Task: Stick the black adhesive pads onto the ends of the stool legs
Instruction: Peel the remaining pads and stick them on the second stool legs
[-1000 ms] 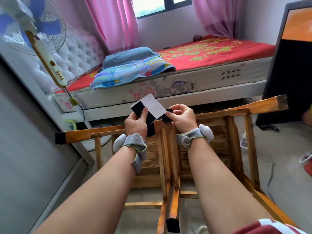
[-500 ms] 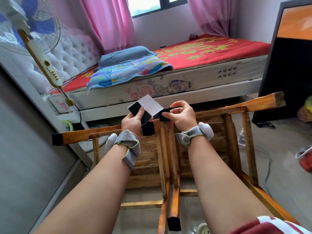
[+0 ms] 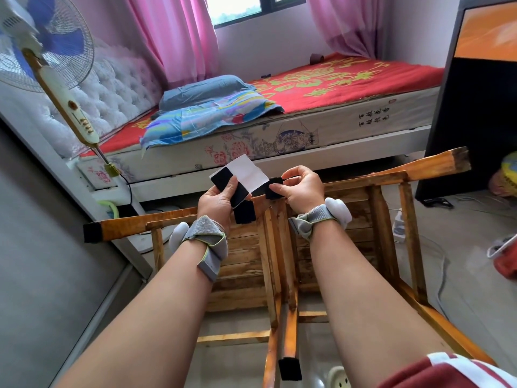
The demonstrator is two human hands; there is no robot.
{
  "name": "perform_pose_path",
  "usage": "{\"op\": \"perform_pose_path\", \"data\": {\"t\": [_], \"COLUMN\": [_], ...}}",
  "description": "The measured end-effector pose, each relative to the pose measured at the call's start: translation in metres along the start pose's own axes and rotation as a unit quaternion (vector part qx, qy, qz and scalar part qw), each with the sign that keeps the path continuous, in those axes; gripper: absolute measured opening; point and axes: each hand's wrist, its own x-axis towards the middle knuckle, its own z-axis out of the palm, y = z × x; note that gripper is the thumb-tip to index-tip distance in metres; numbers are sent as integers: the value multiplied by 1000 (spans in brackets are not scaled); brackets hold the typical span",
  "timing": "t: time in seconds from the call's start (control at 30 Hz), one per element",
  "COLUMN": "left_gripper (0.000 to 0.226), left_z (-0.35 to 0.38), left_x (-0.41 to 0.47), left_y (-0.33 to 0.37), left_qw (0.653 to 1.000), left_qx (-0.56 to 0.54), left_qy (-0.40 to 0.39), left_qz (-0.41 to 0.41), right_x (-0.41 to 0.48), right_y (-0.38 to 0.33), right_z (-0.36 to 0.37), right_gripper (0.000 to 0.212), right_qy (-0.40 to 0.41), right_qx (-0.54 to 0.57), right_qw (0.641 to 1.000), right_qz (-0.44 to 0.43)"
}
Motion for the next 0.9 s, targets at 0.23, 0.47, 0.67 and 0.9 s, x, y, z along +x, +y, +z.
{"op": "perform_pose_path", "data": {"t": [0.23, 0.47, 0.67, 0.9], "left_gripper": [13, 10, 14, 14], "left_z": [0, 2, 2, 3], "left_x": [1, 0, 2, 1], "left_y": [0, 4, 1, 2], "left_qw": [1000, 999, 999, 999], "left_qx": [6, 34, 38, 45], "left_qy": [-4, -4, 15, 20], "left_qz": [6, 4, 7, 11], "right_x": [-1, -7, -3, -8], "right_y": [0, 2, 2, 13], "right_z": [2, 7, 19, 11], "right_gripper": [34, 38, 11, 23], "right_qy": [32, -47, -6, -56], "right_qx": [-43, 17, 66, 34], "right_qw": [999, 999, 997, 998], "right_qz": [0, 4, 28, -23]}}
